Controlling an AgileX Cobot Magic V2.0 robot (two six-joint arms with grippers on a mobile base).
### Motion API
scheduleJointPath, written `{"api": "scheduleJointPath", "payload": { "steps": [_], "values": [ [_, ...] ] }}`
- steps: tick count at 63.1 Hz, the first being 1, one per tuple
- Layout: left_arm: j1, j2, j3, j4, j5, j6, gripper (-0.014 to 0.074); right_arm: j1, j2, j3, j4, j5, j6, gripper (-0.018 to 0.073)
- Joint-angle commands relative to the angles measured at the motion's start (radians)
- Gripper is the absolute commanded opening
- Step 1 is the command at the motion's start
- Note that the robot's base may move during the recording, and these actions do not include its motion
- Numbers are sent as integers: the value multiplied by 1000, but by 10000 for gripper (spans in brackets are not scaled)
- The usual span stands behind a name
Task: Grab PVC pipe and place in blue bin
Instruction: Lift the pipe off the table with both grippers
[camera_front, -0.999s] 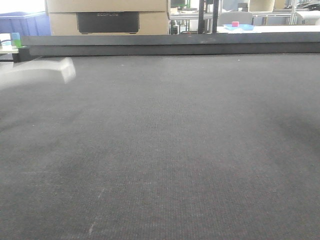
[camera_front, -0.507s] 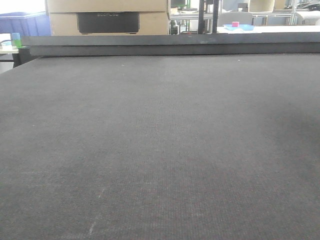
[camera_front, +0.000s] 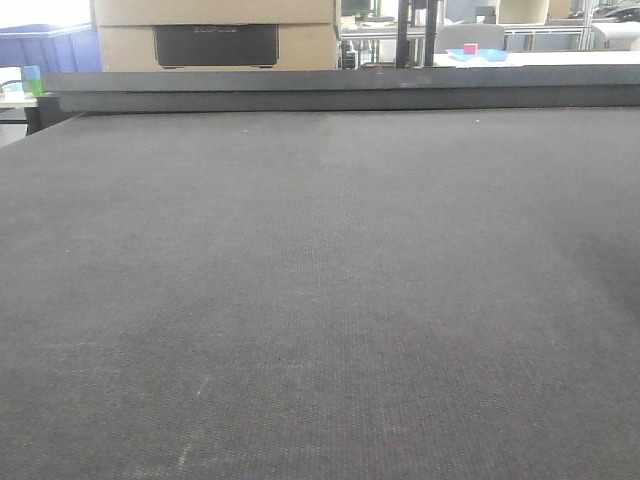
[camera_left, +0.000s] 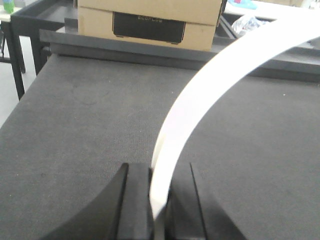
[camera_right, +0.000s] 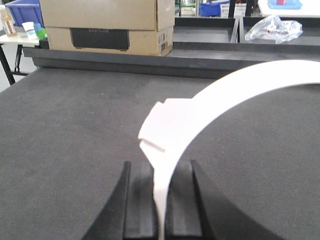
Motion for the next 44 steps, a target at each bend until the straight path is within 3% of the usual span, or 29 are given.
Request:
{"api": "scheduleJointPath", "payload": {
  "steps": [1,16,44],
  "values": [
    [2,-40,9,-10,-35,0,-111,0,-29,1,-11,-48,-10,-168],
    [2,-75,9,-10,-110,0,-111,0,-45,-1,-11,-111,-10,-168],
    [2,-77,9,-6,-110,0,-111,0,-45,-1,-11,-107,-10,-168]
  ]
}}
